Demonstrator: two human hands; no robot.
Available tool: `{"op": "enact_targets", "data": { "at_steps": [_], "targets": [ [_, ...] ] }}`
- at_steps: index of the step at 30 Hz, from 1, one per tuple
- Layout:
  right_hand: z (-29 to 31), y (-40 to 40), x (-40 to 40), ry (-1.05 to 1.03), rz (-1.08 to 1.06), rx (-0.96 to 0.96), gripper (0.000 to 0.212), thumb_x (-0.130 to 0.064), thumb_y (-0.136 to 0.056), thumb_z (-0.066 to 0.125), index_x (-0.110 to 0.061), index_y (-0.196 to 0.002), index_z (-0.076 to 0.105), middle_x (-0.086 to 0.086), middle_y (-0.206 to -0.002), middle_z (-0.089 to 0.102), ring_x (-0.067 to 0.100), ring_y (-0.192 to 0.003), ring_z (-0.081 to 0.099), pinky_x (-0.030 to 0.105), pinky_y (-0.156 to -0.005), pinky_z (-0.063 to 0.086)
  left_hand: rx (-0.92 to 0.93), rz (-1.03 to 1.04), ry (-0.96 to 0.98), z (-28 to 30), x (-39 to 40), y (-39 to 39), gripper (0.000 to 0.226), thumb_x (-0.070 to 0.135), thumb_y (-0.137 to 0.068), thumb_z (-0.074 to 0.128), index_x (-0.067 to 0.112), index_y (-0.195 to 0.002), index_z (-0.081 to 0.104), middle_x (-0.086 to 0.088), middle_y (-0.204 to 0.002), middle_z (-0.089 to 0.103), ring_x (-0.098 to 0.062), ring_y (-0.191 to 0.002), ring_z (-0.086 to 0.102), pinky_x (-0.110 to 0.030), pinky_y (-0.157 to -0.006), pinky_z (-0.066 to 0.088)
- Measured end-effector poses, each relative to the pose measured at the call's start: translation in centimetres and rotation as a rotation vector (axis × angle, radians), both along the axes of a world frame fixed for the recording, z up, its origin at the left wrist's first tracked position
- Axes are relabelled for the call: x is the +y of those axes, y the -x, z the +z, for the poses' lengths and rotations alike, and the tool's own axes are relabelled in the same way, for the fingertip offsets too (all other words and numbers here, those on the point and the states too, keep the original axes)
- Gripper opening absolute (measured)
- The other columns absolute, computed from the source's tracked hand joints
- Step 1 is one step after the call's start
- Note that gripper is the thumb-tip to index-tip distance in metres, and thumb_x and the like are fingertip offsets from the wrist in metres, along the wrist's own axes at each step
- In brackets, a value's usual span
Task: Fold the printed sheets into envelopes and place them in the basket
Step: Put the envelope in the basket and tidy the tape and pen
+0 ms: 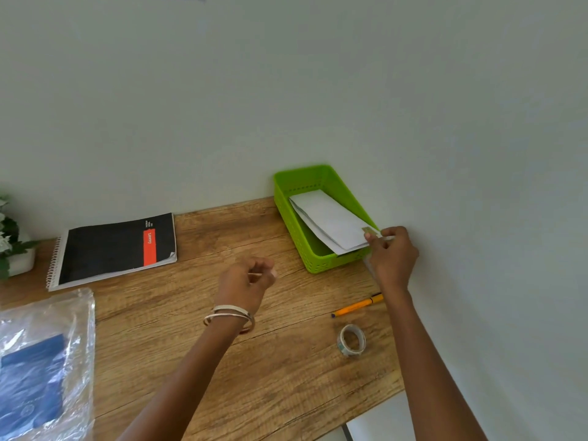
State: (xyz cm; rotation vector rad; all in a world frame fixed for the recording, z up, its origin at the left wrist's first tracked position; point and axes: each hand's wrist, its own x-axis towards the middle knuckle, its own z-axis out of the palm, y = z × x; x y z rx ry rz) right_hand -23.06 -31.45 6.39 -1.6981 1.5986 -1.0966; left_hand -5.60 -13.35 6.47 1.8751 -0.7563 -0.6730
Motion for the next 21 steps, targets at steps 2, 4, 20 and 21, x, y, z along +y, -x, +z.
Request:
{"op": "enact_targets", "data": {
  "at_steps": [2, 4, 20, 21],
  "targets": [
    [-0.5, 1.5, 1.2, -0.011, -0.039, 0.063, 0.022, -0.026, -0.082, 0.072, -0.006, -0.082, 0.062, 0.010, -0.075, 0.066, 0.026, -0.073, 0.061, 0.028, -0.067, 0.042, -0.047, -0.118, -0.015, -0.6, 0.3, 1.9, 0.019, 0.021, -0.076, 0.075, 0.023, -0.093, 0.067, 0.011, -0.087, 0.067, 0.001, -0.077, 0.061, -0.011, -0.064, 0.044],
    [-2.0, 3.1, 2.3, -0.116, -0.051, 0.163, 0.030, -0.034, -0.083, 0.071, -0.007, -0.073, 0.062, 0.010, -0.071, 0.065, 0.033, -0.079, 0.063, 0.030, -0.067, 0.039, -0.114, -0.283, -0.054, -1.8, 0.4, 4.0, 0.033, 0.029, -0.070, 0.079, 0.026, -0.100, 0.066, 0.013, -0.094, 0.065, -0.005, -0.084, 0.059, -0.013, -0.070, 0.044],
    [-6.5, 4.8, 4.7, -0.435, -0.006, 0.382, 0.036, -0.040, -0.081, 0.069, -0.005, -0.084, 0.061, 0.012, -0.082, 0.066, 0.032, -0.083, 0.064, 0.027, -0.059, 0.038, -0.474, -0.285, -0.252, -7.7, -0.8, 12.1, 0.053, 0.054, -0.067, 0.066, 0.035, -0.114, 0.053, 0.011, -0.114, 0.051, -0.017, -0.111, 0.042, -0.036, -0.087, 0.021],
    [-6.4, 4.9, 4.8, -0.434, -0.005, 0.385, 0.033, -0.036, -0.082, 0.068, -0.004, -0.082, 0.061, 0.011, -0.079, 0.065, 0.031, -0.080, 0.064, 0.027, -0.057, 0.037, -0.452, -0.238, -0.231, -7.8, -0.7, 11.8, 0.051, 0.053, -0.067, 0.066, 0.034, -0.113, 0.054, 0.011, -0.113, 0.051, -0.016, -0.110, 0.043, -0.034, -0.085, 0.019]
  ]
}}
